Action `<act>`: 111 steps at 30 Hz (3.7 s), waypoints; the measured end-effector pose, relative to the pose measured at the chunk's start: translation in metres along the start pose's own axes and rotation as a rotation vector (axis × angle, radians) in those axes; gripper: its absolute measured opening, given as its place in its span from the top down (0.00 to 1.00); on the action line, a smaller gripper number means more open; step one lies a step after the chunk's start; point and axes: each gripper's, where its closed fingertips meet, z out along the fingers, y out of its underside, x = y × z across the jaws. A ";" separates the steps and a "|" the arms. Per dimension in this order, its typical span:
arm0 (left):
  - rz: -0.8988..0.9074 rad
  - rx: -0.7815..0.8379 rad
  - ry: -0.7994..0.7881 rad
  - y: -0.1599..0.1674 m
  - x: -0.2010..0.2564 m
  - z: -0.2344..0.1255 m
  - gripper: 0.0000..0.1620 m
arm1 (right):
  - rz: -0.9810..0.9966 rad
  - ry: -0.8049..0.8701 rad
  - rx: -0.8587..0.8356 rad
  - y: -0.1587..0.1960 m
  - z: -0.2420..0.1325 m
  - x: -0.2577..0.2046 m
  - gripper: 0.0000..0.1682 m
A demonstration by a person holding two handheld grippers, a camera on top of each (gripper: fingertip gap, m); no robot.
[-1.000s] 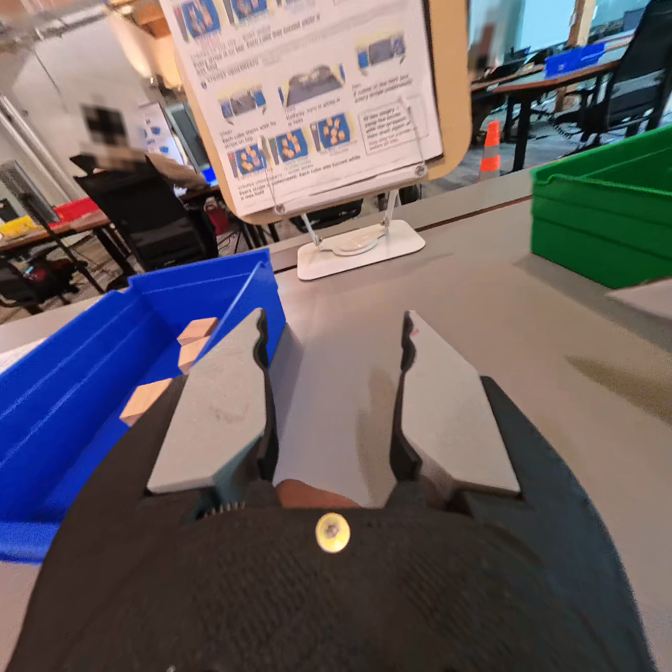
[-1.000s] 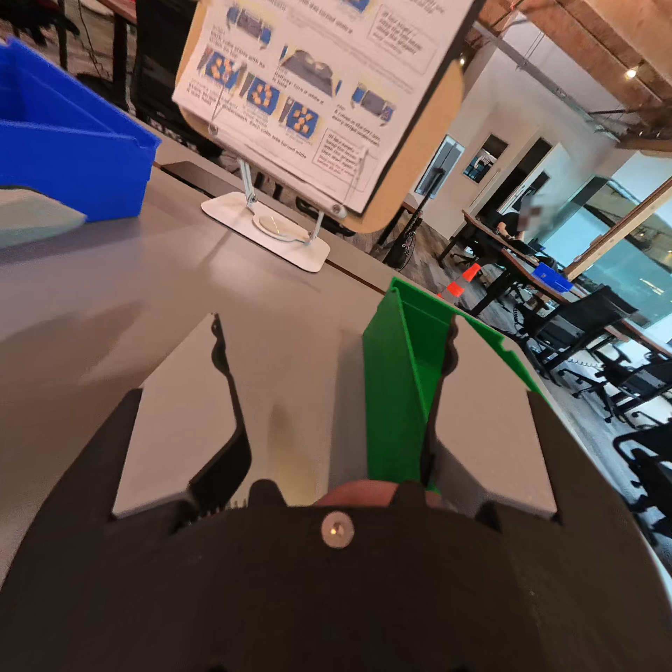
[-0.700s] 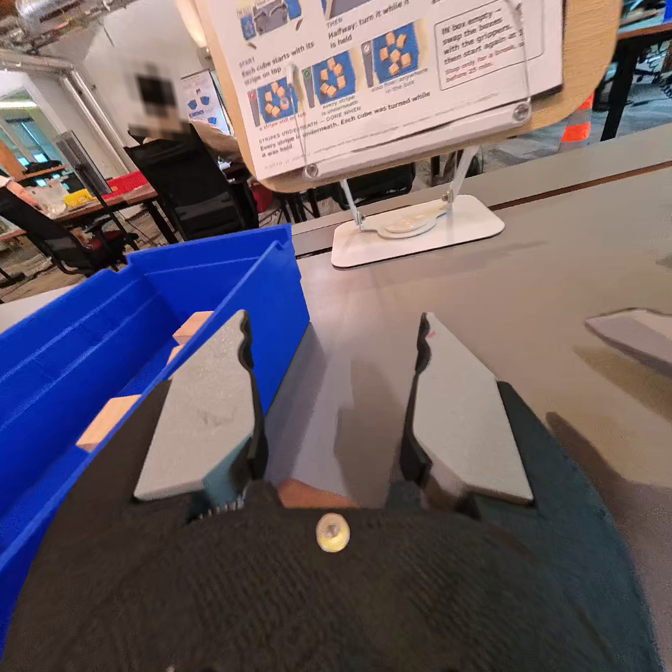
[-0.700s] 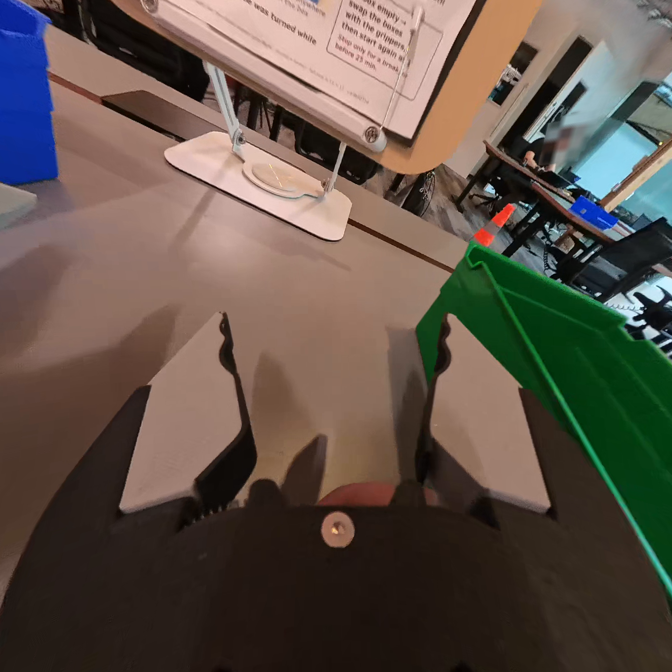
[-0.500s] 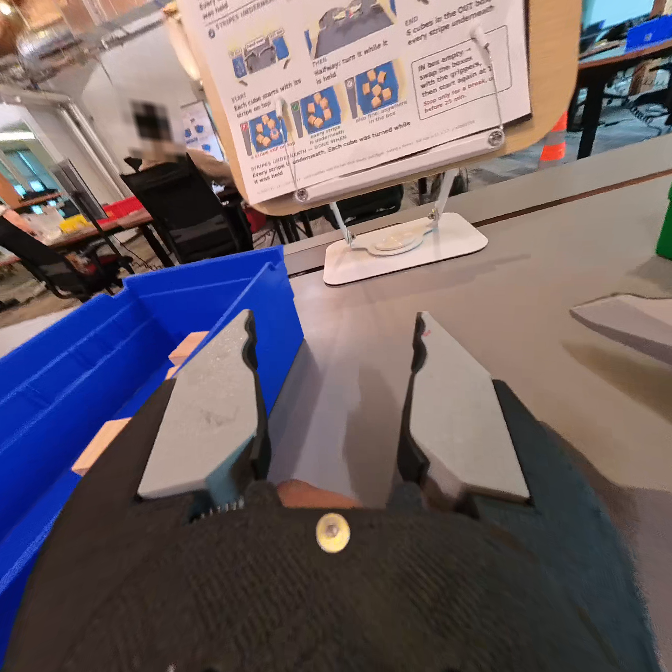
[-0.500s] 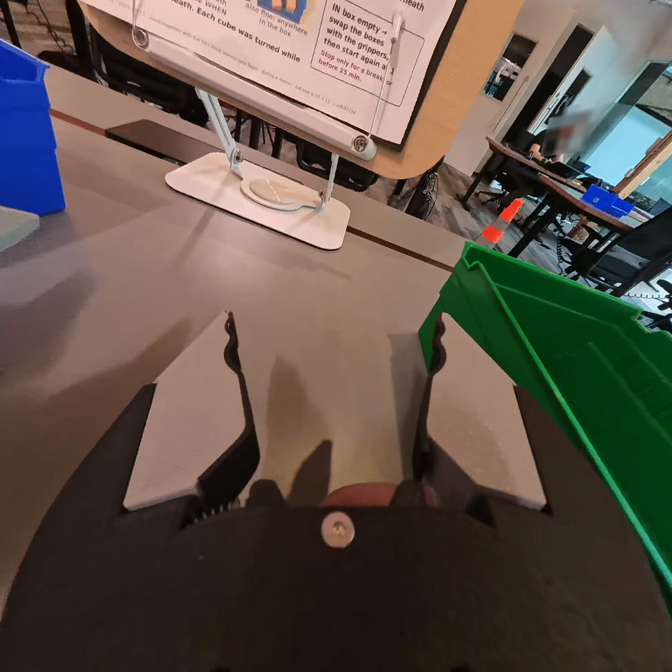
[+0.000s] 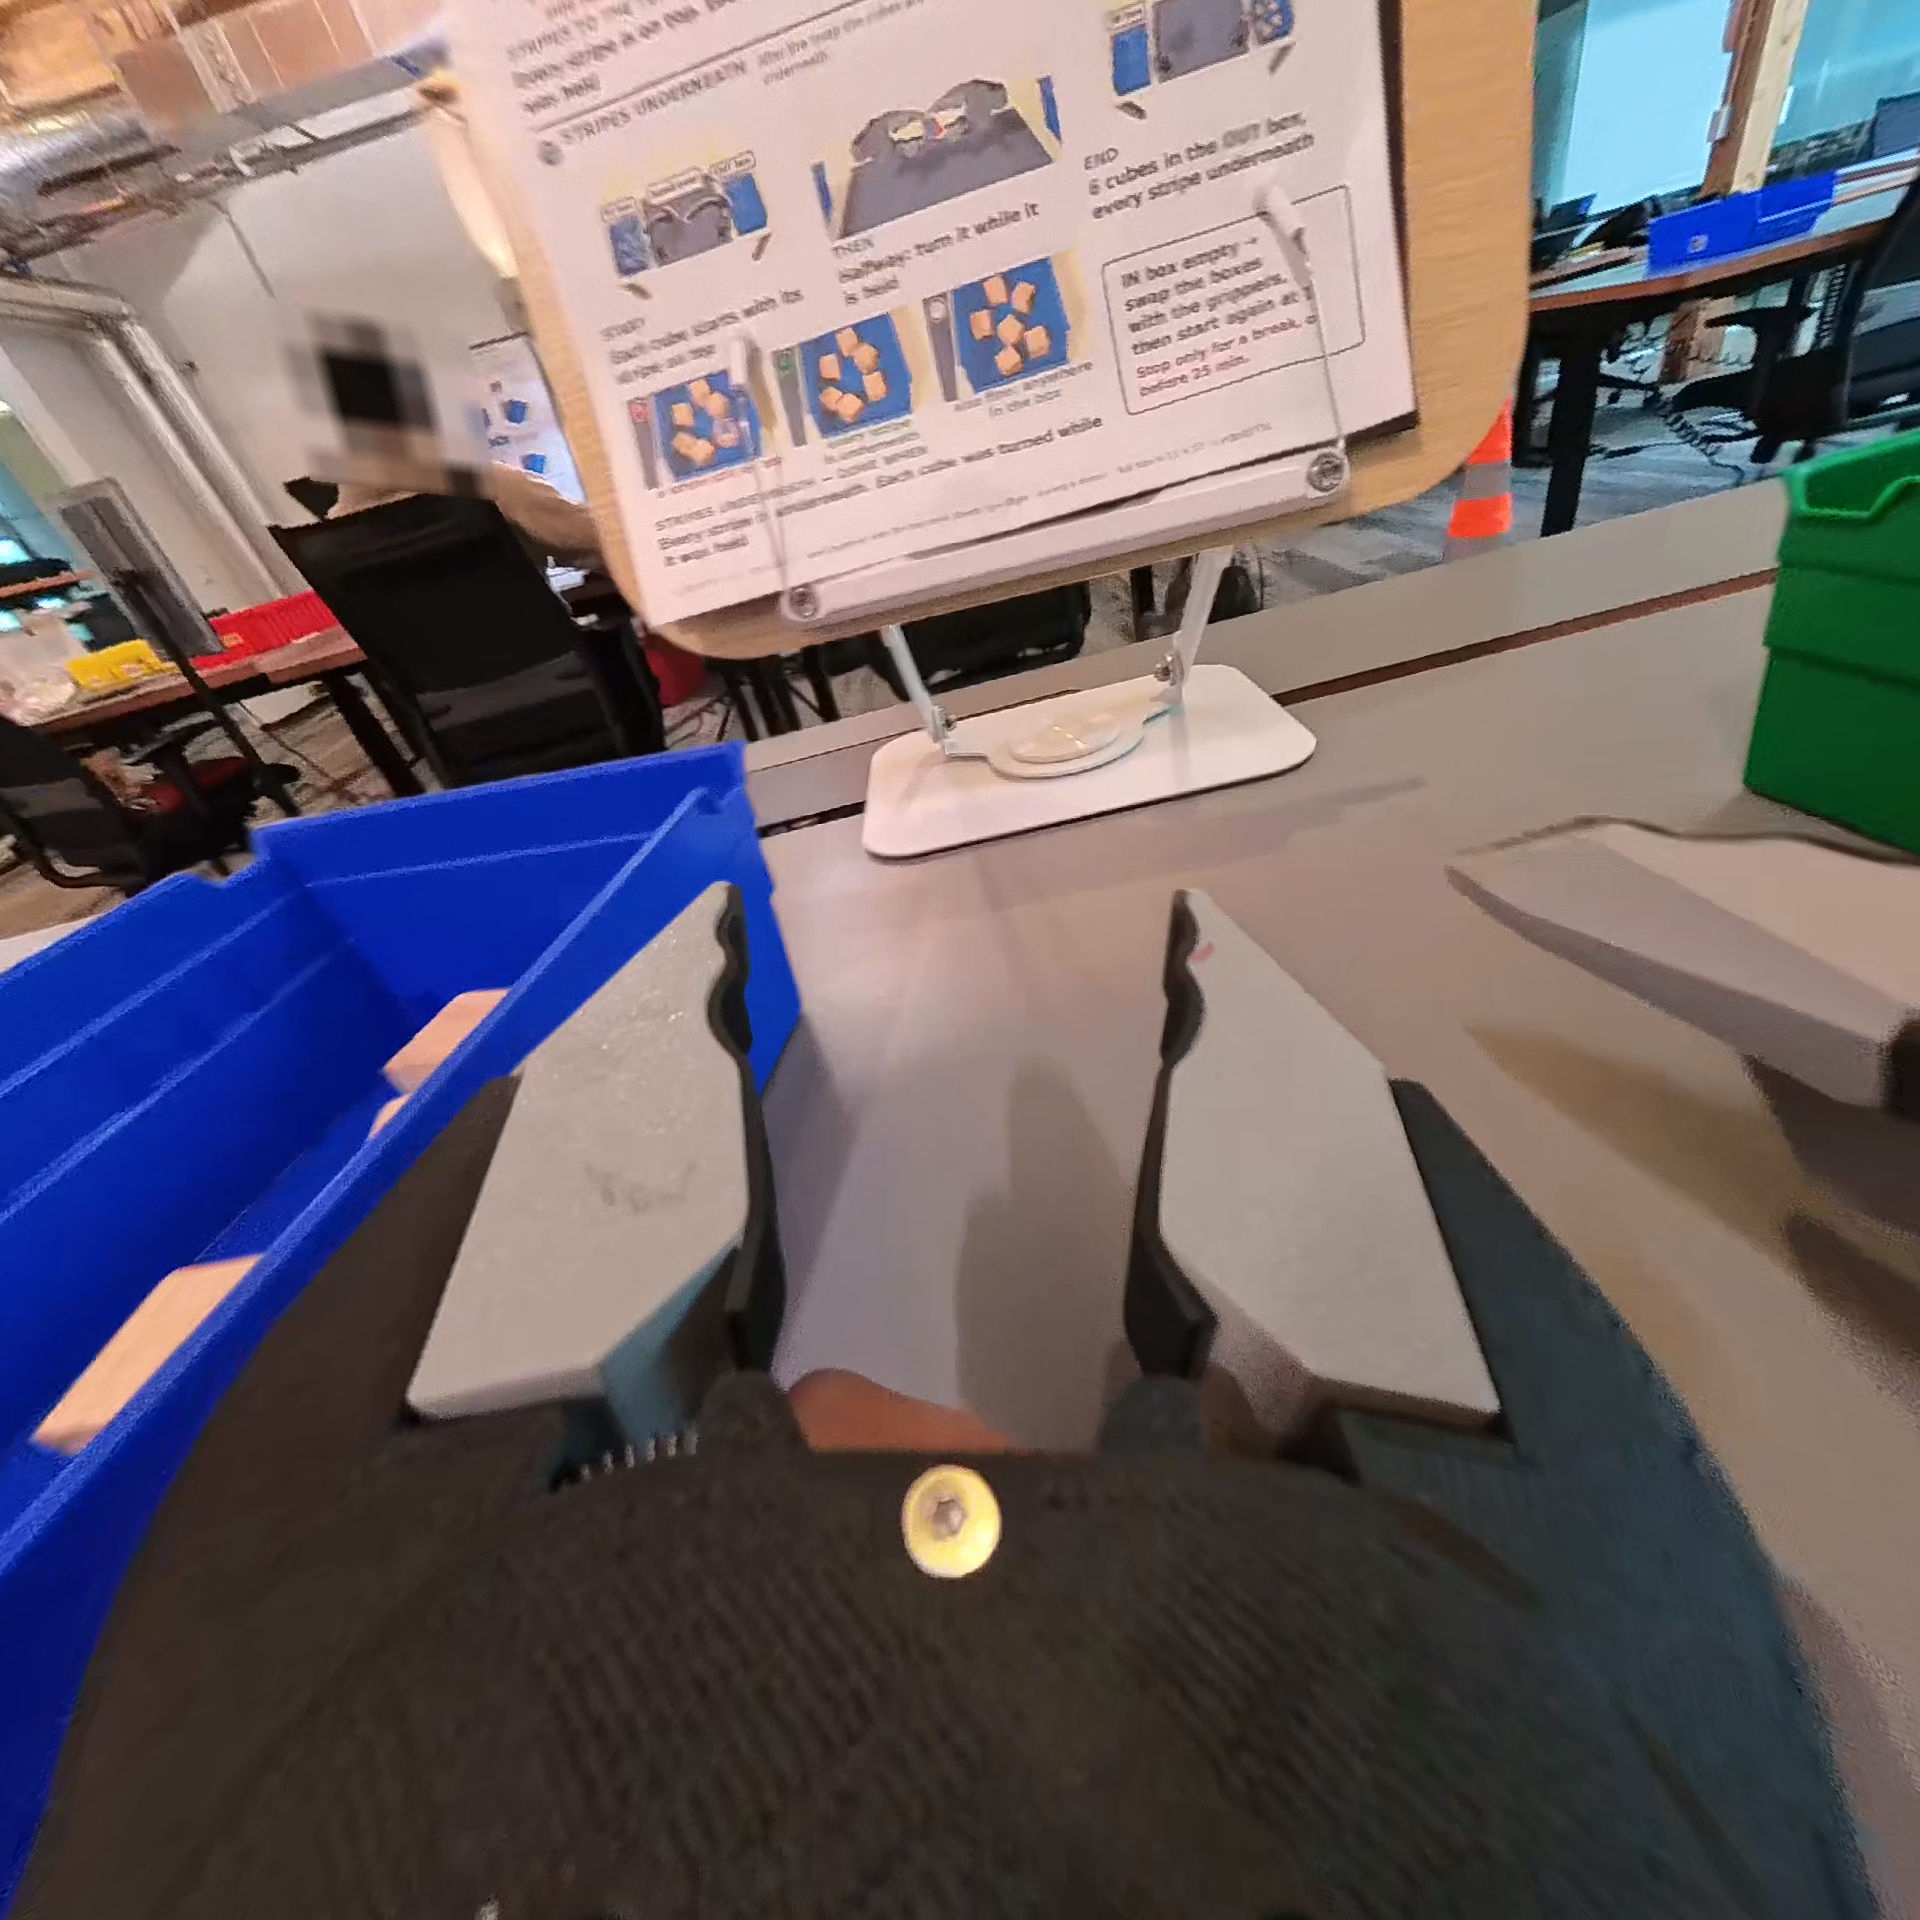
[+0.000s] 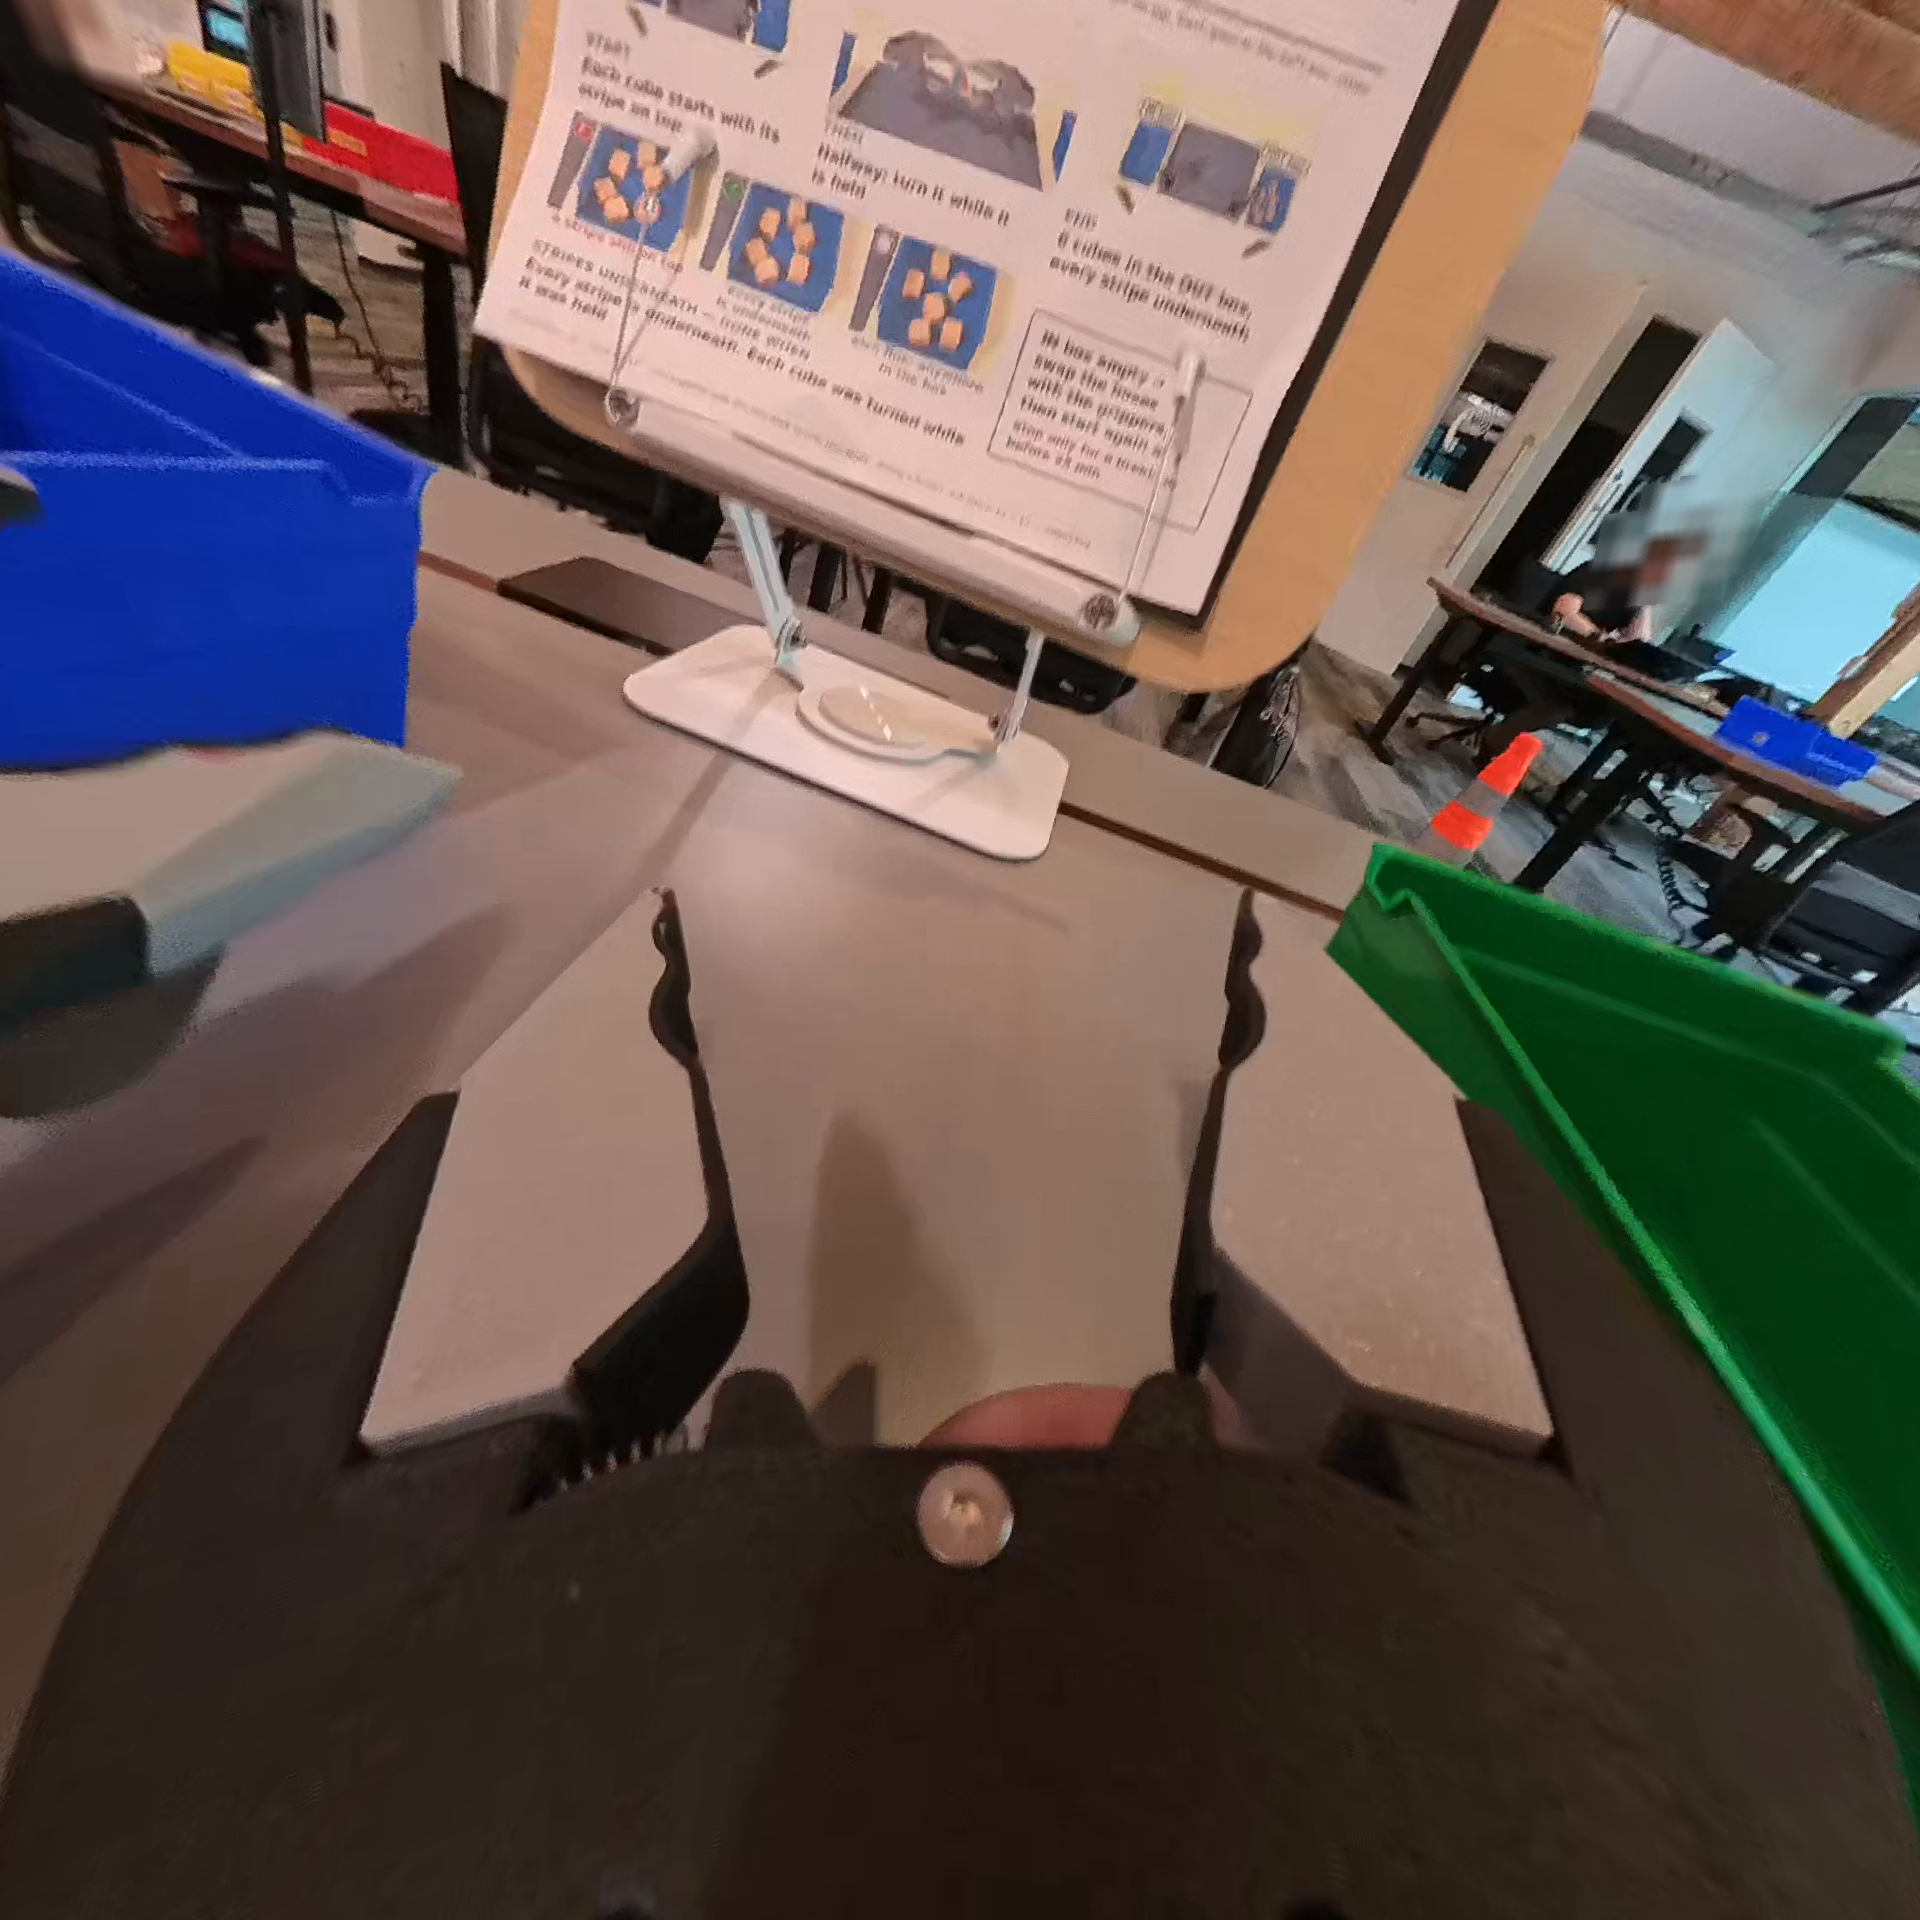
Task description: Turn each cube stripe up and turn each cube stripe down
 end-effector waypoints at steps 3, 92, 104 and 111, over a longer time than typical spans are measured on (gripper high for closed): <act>0.048 0.009 -0.001 -0.009 0.009 0.033 0.49 | 0.007 -0.011 0.036 -0.021 0.032 -0.001 0.39; -0.127 -0.539 0.058 0.056 -0.253 -0.057 0.71 | 0.190 -0.279 -0.168 0.032 0.023 -0.022 0.57; -0.186 -0.839 -0.012 0.123 -0.246 -0.024 0.66 | 0.158 -0.310 -0.155 0.027 0.019 -0.033 0.57; -0.172 -0.857 0.005 0.122 -0.233 -0.021 0.61 | 0.171 -0.307 -0.138 0.023 0.016 -0.030 0.57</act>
